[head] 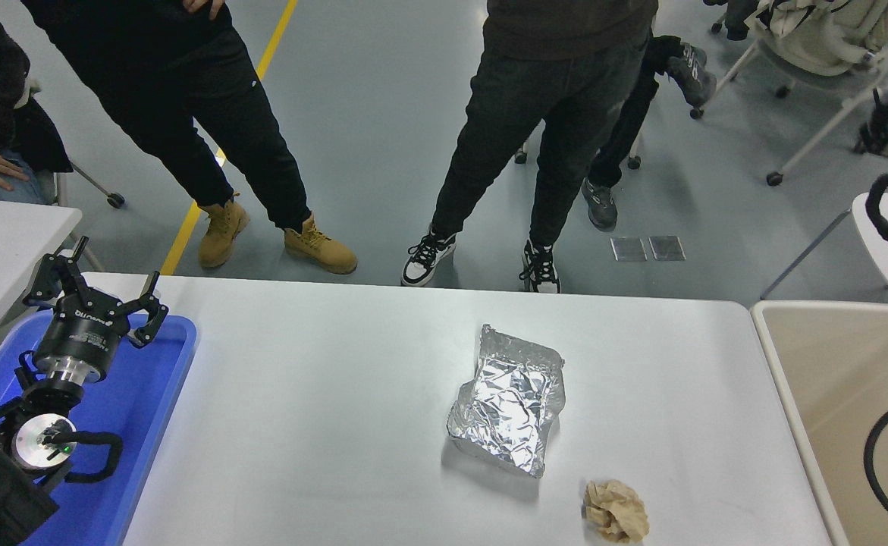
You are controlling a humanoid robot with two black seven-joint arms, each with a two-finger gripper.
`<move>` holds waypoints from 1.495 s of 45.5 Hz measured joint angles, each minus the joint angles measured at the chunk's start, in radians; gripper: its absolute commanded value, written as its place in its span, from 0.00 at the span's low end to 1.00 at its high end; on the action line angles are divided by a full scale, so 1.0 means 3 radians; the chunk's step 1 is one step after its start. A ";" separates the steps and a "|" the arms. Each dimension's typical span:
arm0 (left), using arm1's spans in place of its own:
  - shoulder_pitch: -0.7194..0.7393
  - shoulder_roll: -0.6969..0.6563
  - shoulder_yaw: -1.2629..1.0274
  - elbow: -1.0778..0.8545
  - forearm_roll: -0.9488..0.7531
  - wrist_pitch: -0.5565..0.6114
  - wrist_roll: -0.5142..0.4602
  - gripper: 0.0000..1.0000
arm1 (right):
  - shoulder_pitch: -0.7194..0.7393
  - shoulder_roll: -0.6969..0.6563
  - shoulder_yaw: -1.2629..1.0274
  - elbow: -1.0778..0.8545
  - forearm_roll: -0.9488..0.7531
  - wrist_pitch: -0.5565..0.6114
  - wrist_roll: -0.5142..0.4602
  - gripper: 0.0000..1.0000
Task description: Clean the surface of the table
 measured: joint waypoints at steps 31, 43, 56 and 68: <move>0.0000 0.0000 0.0000 0.0000 0.0000 0.0000 0.0000 1.00 | -0.0865 0.0365 0.0262 0.0252 -0.0004 0.0165 0.0251 0.98; 0.0000 0.0000 0.0000 0.0000 0.0000 0.0000 0.0000 1.00 | -0.1115 0.0444 0.0279 0.0264 -0.0004 0.0249 0.0378 0.98; 0.0000 0.0000 0.0000 0.0000 0.0000 0.0000 0.0000 1.00 | -0.1207 0.0491 0.0287 0.0266 -0.0005 0.0274 0.0428 0.98; 0.0000 0.0000 0.0000 0.0000 0.0000 0.0000 0.0000 1.00 | -0.1219 0.0496 0.0222 0.0194 -0.0007 0.0280 0.0441 0.98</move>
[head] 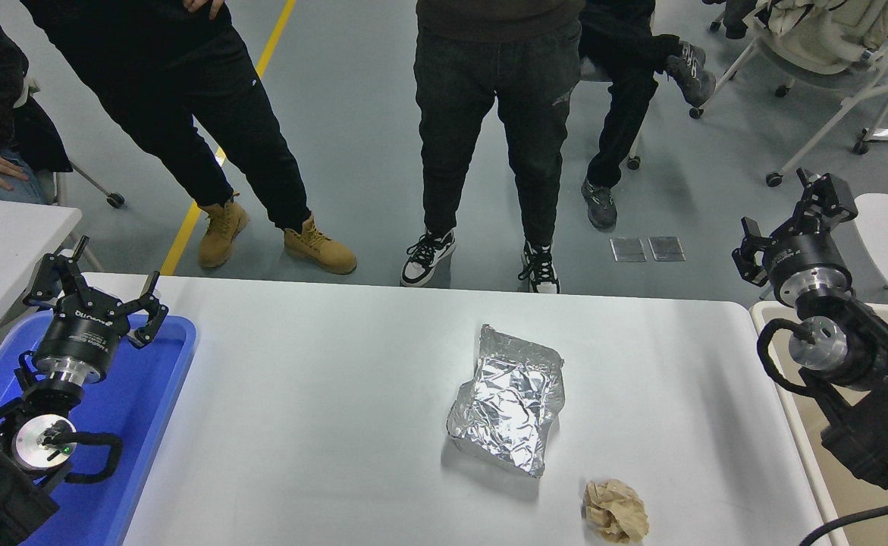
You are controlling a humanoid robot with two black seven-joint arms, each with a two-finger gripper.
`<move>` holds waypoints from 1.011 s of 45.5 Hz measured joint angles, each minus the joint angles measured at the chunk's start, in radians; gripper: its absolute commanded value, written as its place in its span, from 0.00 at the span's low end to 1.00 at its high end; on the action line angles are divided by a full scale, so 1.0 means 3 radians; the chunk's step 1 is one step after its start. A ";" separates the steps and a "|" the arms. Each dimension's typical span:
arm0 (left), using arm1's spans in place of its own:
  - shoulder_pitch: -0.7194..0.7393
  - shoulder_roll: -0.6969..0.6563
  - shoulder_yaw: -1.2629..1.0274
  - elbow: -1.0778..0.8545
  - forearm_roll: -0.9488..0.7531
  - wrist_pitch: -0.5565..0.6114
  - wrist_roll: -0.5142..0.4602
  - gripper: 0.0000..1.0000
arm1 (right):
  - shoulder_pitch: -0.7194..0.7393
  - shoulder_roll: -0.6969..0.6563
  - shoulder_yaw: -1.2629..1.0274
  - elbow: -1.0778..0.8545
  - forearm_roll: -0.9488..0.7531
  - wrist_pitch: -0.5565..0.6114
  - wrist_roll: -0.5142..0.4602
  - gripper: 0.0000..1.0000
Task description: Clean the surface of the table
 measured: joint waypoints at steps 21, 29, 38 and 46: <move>0.0000 0.0000 0.0000 0.0000 0.0000 0.0000 0.0000 1.00 | 0.0443 -0.0332 -0.1277 -0.0265 0.0019 -0.0014 0.0000 0.98; 0.0000 0.0000 0.0000 0.0000 0.0000 0.0000 0.0000 1.00 | 0.0600 -0.0385 -0.1687 -0.0303 0.0001 -0.0004 0.0000 0.98; 0.0000 0.0000 0.0000 0.0000 0.0000 0.0000 0.0000 1.00 | 0.0865 -0.0428 -0.2365 -0.0317 -0.0091 0.0122 -0.0018 0.98; 0.0000 0.0000 0.0000 0.0000 0.0000 0.0000 0.0000 1.00 | 0.1235 -0.0456 -0.3314 -0.0323 -0.0153 0.0348 -0.0026 0.98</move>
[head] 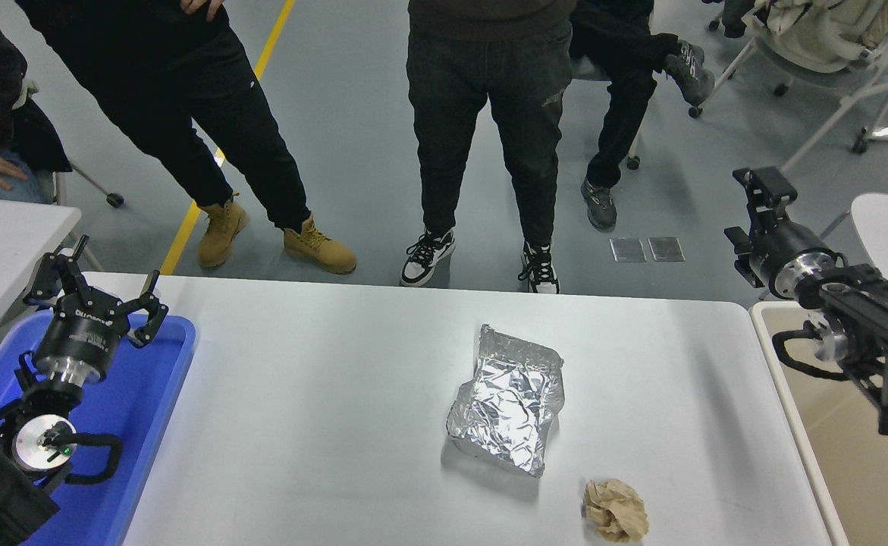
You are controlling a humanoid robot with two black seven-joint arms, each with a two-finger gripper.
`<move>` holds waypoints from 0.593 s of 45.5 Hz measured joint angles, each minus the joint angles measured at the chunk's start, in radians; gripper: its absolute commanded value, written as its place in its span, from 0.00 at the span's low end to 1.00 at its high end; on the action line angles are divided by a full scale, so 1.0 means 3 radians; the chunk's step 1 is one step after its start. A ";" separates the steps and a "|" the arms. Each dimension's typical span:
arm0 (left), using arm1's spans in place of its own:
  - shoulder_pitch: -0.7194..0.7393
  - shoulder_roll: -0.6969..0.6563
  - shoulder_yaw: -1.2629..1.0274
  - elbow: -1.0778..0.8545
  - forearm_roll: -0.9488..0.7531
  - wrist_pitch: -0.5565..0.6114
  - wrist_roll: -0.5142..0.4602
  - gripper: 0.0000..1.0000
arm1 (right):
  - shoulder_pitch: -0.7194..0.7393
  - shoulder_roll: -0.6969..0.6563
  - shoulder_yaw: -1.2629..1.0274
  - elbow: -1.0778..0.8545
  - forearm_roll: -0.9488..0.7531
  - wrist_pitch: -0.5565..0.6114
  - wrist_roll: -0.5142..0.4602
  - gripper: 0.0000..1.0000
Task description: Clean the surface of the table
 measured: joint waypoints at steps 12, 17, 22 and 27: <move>0.0000 0.0000 0.0000 0.0000 0.0000 0.0000 0.0000 1.00 | 0.0548 -0.0042 -0.1147 0.0018 -0.0067 0.0487 -0.0002 0.98; 0.0000 0.0000 0.0000 0.0000 0.0000 0.0000 0.0000 1.00 | 0.0708 -0.0087 -0.1428 0.0078 -0.0209 0.0712 0.0005 0.98; 0.0000 0.0000 0.0000 0.0000 0.0000 0.0000 0.0000 1.00 | 0.0817 -0.0133 -0.1588 0.0184 -0.0482 0.0878 0.0013 0.98; 0.0000 0.0000 0.0000 0.0000 0.0000 0.0000 0.0000 1.00 | 0.0894 -0.0167 -0.1683 0.0361 -0.0842 0.0977 0.0019 0.98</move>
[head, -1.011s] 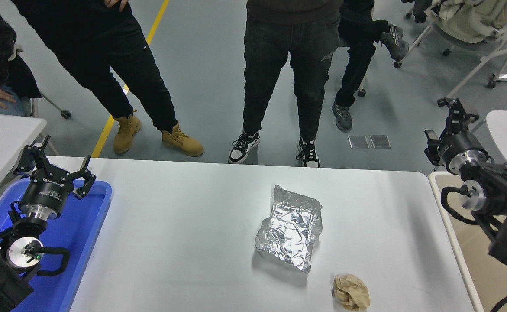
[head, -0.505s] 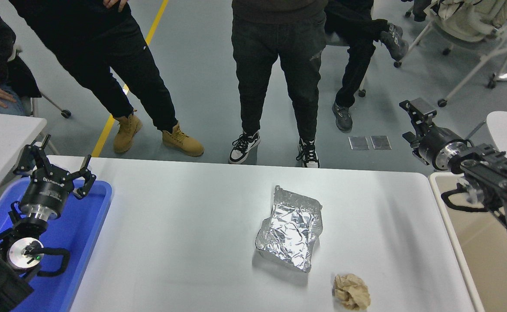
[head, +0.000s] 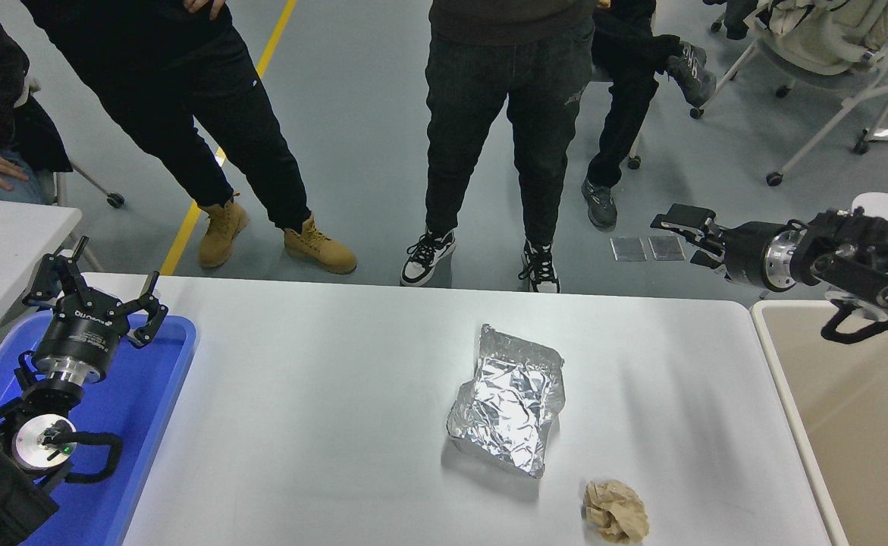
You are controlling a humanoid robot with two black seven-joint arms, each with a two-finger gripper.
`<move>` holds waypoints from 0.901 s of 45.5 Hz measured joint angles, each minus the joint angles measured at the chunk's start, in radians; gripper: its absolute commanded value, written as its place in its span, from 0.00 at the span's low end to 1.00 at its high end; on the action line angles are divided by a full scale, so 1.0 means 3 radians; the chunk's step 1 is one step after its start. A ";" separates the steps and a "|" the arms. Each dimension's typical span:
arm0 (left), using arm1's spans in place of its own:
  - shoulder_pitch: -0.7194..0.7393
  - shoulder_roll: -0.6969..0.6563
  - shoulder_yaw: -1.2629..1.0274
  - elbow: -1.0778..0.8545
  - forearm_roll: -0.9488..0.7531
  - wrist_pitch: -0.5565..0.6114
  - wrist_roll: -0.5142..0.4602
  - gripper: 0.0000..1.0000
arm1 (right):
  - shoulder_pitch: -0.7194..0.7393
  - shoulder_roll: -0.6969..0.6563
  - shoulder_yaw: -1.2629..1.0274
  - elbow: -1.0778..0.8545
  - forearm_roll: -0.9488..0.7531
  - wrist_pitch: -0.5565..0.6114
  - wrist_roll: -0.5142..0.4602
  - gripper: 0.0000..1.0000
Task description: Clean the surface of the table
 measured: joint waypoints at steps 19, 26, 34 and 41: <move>0.0000 0.0000 0.0000 0.0000 0.0000 0.0000 0.0000 1.00 | 0.0067 0.0046 -0.0111 0.0597 -0.0785 0.0088 -0.0023 0.98; 0.0000 0.0000 0.0000 0.0000 0.0000 0.0000 0.0000 1.00 | -0.0034 0.0076 -0.0110 0.0657 -0.0838 -0.0015 -0.0033 0.98; 0.0000 0.0000 0.0000 0.0000 0.0000 0.0000 0.0000 1.00 | -0.0214 0.0048 -0.0104 0.0700 -0.0756 -0.0249 -0.0084 0.98; 0.0000 0.0000 0.0000 0.0000 0.0000 0.0000 0.0000 1.00 | -0.0281 -0.0096 -0.0109 0.0887 -0.0631 -0.0377 -0.0147 0.98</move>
